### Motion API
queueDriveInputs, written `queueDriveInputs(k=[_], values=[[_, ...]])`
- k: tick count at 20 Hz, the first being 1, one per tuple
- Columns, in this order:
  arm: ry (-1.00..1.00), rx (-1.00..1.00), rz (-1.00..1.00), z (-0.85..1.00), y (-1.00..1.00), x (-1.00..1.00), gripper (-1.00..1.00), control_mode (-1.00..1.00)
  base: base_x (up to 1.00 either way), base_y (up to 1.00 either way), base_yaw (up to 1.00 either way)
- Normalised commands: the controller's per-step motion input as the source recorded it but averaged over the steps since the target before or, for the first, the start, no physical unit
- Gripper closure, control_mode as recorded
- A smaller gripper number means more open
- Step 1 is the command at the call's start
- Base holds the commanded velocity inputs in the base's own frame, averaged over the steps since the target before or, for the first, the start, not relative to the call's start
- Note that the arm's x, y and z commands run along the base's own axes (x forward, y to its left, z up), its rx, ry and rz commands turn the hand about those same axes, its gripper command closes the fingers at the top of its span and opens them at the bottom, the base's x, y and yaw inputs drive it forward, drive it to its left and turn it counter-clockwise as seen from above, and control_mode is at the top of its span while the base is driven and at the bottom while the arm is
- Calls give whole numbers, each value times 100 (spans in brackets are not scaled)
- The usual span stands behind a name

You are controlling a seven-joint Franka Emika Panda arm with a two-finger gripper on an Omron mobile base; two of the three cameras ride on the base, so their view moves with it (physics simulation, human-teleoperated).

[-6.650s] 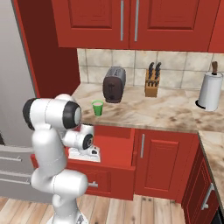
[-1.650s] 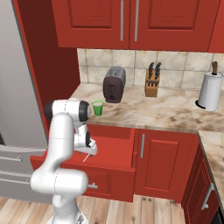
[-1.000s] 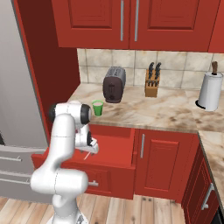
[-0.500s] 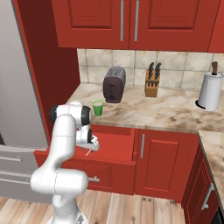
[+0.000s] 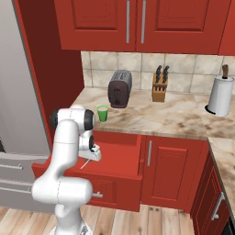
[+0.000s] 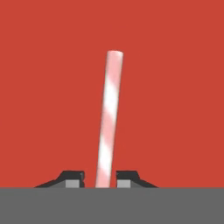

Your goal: Pick up the straw from the left drawer and put it inside the smoothie cup.

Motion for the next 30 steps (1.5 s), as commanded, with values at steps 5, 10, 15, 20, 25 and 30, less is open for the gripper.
queueDriveInputs(k=[5, 10, 15, 20, 25, 30], values=[[11, -1, -6, -25, -23, -44, 100, -100, 0, 0, 0], [1, 0, -8, -6, -28, -22, 100, -100, 0, 0, 0], [-3, 0, -8, 0, -37, -28, 100, -100, 0, 0, 0], [-9, 0, -4, 1, -23, -30, 100, -100, 0, 0, 0], [-17, 0, 0, 23, -1, -19, 100, -100, 0, 0, 0], [-22, 0, -1, 56, 0, -2, 100, -100, 0, 0, 0]])
